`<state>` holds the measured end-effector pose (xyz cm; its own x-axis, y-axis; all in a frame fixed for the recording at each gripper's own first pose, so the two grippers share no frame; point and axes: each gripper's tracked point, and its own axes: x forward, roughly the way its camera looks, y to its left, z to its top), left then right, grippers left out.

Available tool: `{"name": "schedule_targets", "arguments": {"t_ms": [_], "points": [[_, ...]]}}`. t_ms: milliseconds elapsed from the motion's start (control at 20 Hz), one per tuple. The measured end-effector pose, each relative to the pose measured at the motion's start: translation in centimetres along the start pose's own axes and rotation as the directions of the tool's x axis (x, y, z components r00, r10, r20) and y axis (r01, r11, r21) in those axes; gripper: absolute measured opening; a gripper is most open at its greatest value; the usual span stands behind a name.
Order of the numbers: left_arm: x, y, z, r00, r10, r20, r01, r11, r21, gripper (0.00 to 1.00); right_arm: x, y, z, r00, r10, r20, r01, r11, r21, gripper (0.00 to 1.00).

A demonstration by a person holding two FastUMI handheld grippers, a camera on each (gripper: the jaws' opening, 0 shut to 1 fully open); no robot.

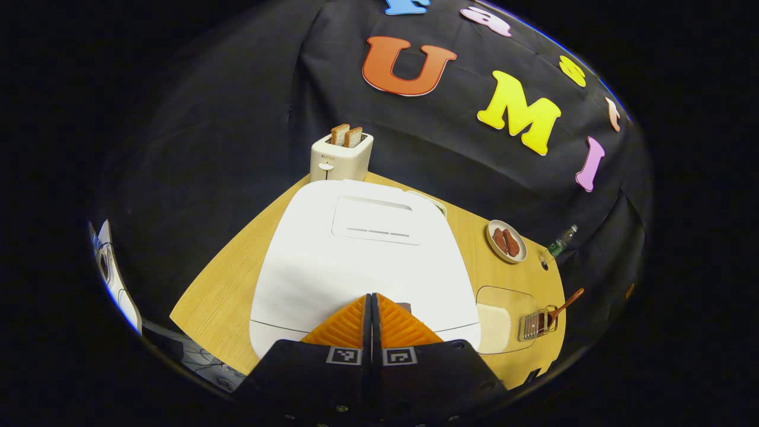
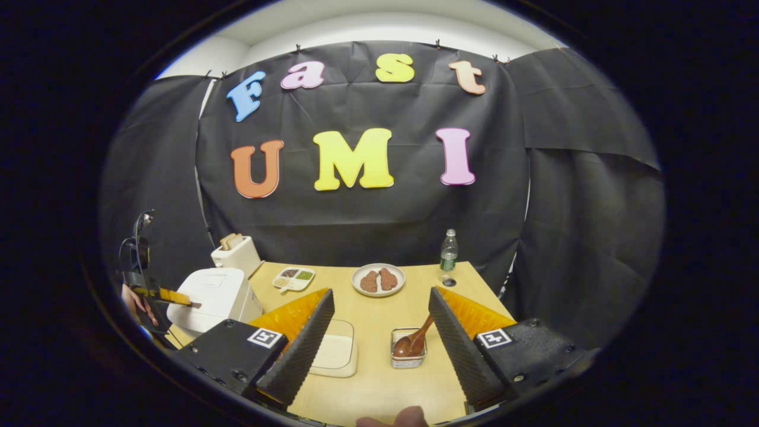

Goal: Close the left gripper, press the button to open the rice cooker; take a wooden spoon from the chopstick holder with the right hand, scoop a spoonful of rice and pour it into the rice cooker, then put the wooden spoon back into the chopstick holder.

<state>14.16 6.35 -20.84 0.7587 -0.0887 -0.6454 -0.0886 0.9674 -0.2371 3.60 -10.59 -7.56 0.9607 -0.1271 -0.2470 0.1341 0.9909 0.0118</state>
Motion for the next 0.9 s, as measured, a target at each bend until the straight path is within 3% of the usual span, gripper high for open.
{"name": "schedule_targets", "arguments": {"t_ms": [350,500,650,700,800,900], "points": [[-0.9,0.0,0.3,1.0,0.011,0.007,-0.011,1.0,0.019,0.0,-0.5,0.9,0.4,1.0,0.013,0.012,-0.013,1.0,-0.011,1.0],[-2.7,-0.9,3.8,0.99,-0.004,0.14,0.007,1.0,-0.015,0.0,-0.8,0.0,1.2,0.999,-0.026,0.036,0.028,0.999,-0.047,1.0],[-4.9,-1.7,7.8,0.96,-0.022,0.28,0.024,1.0,-0.002,0.02,-1.1,0.5,1.5,0.999,-0.001,0.054,0.002,1.0,-0.029,1.0],[-5.3,-1.6,9.2,0.948,-0.015,0.319,0.011,1.0,0.012,0.13,-1.1,0.4,1.5,0.998,0.004,0.055,-0.003,1.0,-0.02,1.0],[-6.4,-2.2,11.9,0.919,-0.019,0.394,-0.001,0.999,0.051,0.12,-1.3,0.2,1.8,0.998,0.0,0.06,0.0,1.0,-0.006,1.0],[-7.6,-2.9,14.5,0.884,-0.031,0.466,-0.011,0.996,0.088,0.26,-1.7,-0.3,1.9,0.998,-0.018,0.065,0.018,1.0,-0.004,1.0]]}}
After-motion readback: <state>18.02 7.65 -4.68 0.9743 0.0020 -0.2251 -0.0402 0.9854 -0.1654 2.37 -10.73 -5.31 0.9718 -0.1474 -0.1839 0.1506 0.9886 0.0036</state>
